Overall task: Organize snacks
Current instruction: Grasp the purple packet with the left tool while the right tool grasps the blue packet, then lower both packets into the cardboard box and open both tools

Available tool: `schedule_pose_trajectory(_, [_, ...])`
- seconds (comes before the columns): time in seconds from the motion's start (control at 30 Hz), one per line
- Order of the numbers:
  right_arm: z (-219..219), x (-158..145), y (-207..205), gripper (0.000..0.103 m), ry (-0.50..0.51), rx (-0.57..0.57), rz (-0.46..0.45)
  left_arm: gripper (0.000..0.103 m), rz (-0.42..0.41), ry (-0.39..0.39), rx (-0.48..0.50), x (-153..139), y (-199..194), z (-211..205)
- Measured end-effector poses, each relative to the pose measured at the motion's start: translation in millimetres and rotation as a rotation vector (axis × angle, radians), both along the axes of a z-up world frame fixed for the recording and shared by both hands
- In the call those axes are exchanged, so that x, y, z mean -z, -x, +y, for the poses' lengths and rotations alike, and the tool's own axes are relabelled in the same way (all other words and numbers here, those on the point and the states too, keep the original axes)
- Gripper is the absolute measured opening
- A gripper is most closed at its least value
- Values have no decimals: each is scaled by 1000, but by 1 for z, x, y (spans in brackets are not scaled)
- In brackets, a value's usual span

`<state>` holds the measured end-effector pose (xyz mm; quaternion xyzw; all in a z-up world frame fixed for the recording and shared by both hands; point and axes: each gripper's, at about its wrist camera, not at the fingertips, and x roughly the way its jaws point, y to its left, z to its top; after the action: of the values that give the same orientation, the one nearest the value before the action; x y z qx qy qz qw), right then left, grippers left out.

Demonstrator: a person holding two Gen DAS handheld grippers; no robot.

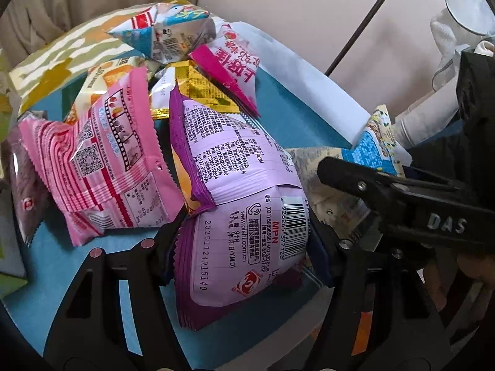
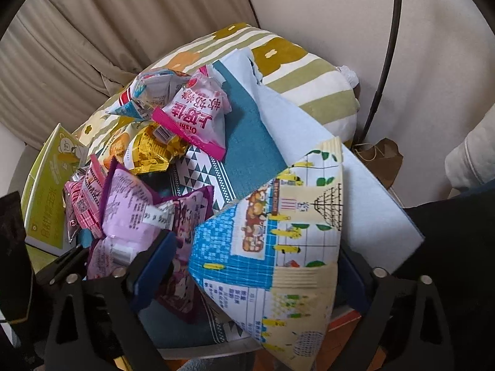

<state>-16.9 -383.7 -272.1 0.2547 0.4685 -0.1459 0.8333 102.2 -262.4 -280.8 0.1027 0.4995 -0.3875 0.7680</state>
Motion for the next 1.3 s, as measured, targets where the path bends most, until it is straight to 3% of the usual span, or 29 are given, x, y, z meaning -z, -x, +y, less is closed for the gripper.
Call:
schedule_pose_trajectory(0.33, [1, 5, -2, 65, -14, -23, 12, 63, -23, -2, -6, -7, 11, 12])
schedule_pose_trajectory(0.73, [3, -24, 11, 62, 41, -65, -36, 63, -84, 27, -35, -36, 27, 14])
schedule_pose_trajectory(1.07, [9, -95, 13, 62, 112, -156, -141, 63, -165, 72, -172, -111, 31, 42])
schedule_pose_trajectory(1.3, [38, -148, -10, 62, 133, -299, -262, 63, -287, 65, -326, -171, 16, 97])
